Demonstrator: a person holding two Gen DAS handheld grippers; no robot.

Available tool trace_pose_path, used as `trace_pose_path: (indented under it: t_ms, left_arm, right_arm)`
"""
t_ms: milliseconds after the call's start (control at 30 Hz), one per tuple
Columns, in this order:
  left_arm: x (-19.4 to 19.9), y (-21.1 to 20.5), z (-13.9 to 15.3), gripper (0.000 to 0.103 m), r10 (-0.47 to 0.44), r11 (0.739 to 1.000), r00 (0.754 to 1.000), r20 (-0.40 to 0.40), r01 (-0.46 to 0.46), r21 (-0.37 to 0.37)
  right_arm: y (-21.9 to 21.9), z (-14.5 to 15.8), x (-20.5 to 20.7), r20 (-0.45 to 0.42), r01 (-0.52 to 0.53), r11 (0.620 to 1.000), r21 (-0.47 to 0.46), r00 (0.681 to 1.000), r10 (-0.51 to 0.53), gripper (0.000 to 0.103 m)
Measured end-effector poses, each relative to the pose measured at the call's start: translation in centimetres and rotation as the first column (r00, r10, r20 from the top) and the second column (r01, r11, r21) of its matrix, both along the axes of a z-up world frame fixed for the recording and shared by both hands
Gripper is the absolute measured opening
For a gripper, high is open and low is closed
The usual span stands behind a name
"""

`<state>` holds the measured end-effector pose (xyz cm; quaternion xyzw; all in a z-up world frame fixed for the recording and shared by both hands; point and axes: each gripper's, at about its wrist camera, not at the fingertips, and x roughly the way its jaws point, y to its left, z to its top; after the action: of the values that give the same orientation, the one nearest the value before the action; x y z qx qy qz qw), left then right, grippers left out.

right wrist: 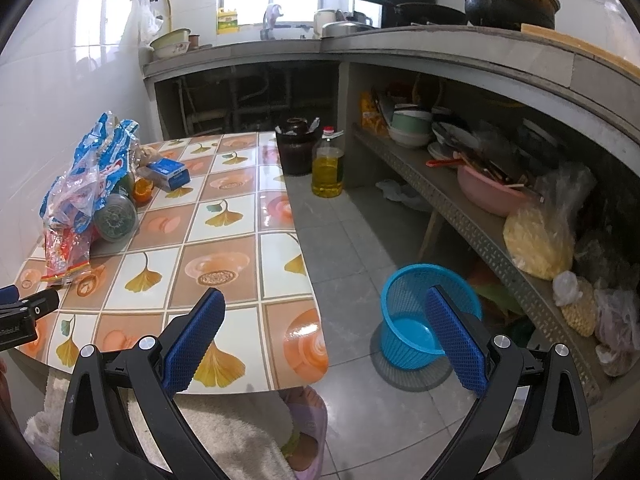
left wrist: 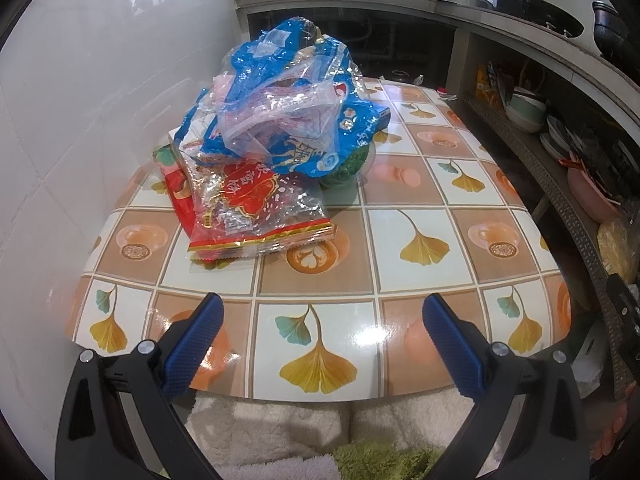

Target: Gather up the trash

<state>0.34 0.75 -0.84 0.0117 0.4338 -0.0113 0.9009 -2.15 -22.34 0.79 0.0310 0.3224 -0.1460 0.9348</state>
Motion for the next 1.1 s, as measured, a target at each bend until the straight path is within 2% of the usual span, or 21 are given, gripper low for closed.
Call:
trace_pose_path:
  t_ms: [200, 400, 567, 667, 800, 867, 933, 1000, 1100]
  left_arm:
    - [0.6, -0.2, -0.1, 0.097, -0.032, 0.999, 0.999, -0.008, 0.032, -0.015]
    - [1.0, -0.4, -0.1, 0.098, -0.059, 0.998, 0.998, -0.004, 0.059, -0.022]
    - [1.8, 0.5, -0.3, 0.098, -0.053, 0.996, 0.999, -0.013, 0.052, -0.066]
    - [2.6, 1.1, -0.5, 0.098, -0.06, 0.993, 0.998, -0.016, 0.059, -0.098]
    - [3.6, 1.9, 0.2, 0.098, -0.093, 0.992, 0.995, 0.029, 0.095, -0.081]
    - [4.1, 2.4, 0.8, 0.098, -0.126, 0.991, 0.989, 0.082, 0.13, -0.041]
    - [4.7, 2.9, 1.2, 0.098, -0.158, 0.987, 0.979, 0.128, 0.161, -0.012]
    - [5.1, 4.1, 1.7, 0.098, -0.153, 0.986, 0.971, 0.182, 0.162, -0.04]
    - [5.7, 6.4, 2.1, 0.098, -0.134, 0.975, 0.958, 0.255, 0.174, -0.141]
  right_arm:
    - [0.8, 0.6, 1.4, 0.007, -0.038, 0.999, 0.014, 0.999, 0.038, 0.095]
    - [3.1, 1.0, 3.6, 0.002, -0.127, 0.992, 0.023, 0.992, 0.127, 0.095]
    - [3.7, 1.2, 5.6, -0.019, -0.2, 0.975, 0.094, 0.979, 0.203, 0.095]
    - [3.3, 1.5, 6.8, -0.004, -0.248, 0.952, 0.179, 0.968, 0.252, 0.095]
    - [3.4, 2.6, 8.2, 0.038, -0.299, 0.936, 0.186, 0.954, 0.297, 0.095]
    - [3.8, 3.4, 9.1, 0.06, -0.338, 0.925, 0.17, 0.941, 0.333, 0.095]
    - [4.6, 4.5, 10.7, 0.082, -0.405, 0.899, 0.165, 0.914, 0.397, 0.095]
    - [5.6, 5.6, 12.5, 0.106, -0.478, 0.86, 0.181, 0.879, 0.466, 0.095]
    - [7.7, 6.8, 15.1, 0.123, -0.56, 0.806, 0.191, 0.828, 0.546, 0.095]
